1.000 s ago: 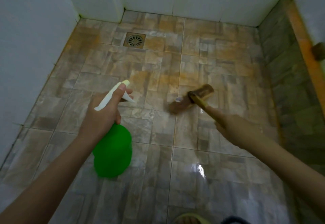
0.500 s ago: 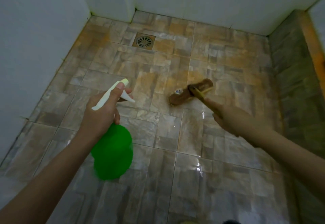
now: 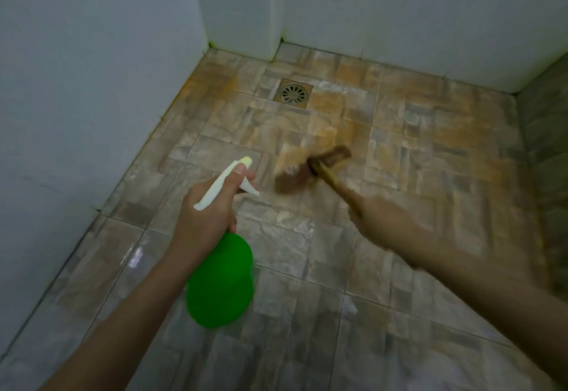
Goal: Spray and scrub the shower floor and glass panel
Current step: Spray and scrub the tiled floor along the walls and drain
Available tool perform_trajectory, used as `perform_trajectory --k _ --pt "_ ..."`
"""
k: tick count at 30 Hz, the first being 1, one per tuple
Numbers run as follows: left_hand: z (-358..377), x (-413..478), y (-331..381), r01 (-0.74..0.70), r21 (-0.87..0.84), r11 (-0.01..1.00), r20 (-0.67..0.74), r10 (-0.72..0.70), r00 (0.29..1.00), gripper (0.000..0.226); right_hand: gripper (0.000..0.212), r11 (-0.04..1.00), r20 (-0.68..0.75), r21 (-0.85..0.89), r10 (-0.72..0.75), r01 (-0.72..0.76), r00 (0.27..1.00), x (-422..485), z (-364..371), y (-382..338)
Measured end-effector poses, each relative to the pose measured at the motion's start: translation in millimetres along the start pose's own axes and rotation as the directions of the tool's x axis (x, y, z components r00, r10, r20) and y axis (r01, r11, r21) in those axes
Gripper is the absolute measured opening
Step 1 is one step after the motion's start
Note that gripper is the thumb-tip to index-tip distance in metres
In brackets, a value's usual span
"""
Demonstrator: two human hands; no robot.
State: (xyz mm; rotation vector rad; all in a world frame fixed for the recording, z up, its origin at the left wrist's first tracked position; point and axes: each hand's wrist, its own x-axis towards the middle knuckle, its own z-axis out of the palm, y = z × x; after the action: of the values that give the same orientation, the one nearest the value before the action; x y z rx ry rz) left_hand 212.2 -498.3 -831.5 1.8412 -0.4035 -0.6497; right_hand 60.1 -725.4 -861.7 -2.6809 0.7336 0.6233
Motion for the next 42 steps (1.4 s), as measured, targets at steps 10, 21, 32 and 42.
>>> perform_trajectory --k 10,21,32,42 --pt "-16 11 -8 0.017 -0.006 1.000 -0.035 -0.018 0.999 0.037 0.077 0.986 -0.006 0.122 0.115 -0.114 0.993 31 -3 -30" --pt "-13 17 -7 0.015 -0.031 0.999 0.005 -0.015 1.000 0.030 0.087 0.984 -0.221 0.177 0.055 -0.015 0.974 134 -42 -24" --pt "2 16 -1 -0.015 0.007 1.000 0.030 0.015 0.999 0.038 0.094 0.998 -0.216 0.058 -0.023 0.036 0.976 145 -47 -14" --pt "16 17 9 0.001 -0.041 0.999 0.041 0.001 0.999 0.027 0.081 0.997 -0.121 0.040 0.072 -0.068 0.990 26 -10 17"
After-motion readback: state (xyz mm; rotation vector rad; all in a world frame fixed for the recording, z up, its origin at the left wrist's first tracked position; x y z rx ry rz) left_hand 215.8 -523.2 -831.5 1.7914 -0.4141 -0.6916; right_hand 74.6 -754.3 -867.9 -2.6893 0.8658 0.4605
